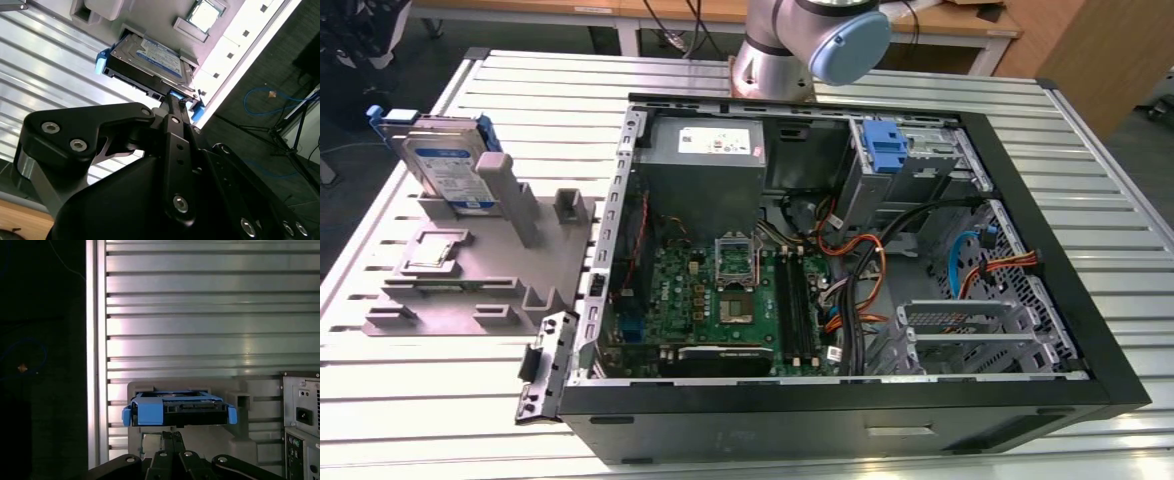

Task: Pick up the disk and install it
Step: 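Pick up the disk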

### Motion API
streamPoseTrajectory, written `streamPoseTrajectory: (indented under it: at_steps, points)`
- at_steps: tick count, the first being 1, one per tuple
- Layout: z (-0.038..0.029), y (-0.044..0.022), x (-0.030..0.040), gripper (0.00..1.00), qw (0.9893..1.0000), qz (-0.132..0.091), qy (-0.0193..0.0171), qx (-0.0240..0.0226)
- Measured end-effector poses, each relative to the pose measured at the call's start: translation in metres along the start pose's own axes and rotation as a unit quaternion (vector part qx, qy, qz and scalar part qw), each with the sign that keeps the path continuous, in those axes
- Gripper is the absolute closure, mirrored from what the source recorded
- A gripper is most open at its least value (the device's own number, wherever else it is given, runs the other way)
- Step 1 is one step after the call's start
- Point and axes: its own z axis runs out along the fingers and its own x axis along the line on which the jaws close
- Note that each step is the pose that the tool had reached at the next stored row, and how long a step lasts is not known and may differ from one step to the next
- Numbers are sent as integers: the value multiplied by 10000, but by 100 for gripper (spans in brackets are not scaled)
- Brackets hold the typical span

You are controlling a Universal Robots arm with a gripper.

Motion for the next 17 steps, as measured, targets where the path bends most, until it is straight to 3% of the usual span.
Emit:
streamPoseTrajectory:
  at_steps: [9, 17]
  points:
    - [0, 0, 0, 90, 9998, -218, 10, -5]
    - [0, 0, 0, 90, 9997, -230, 10, -6]
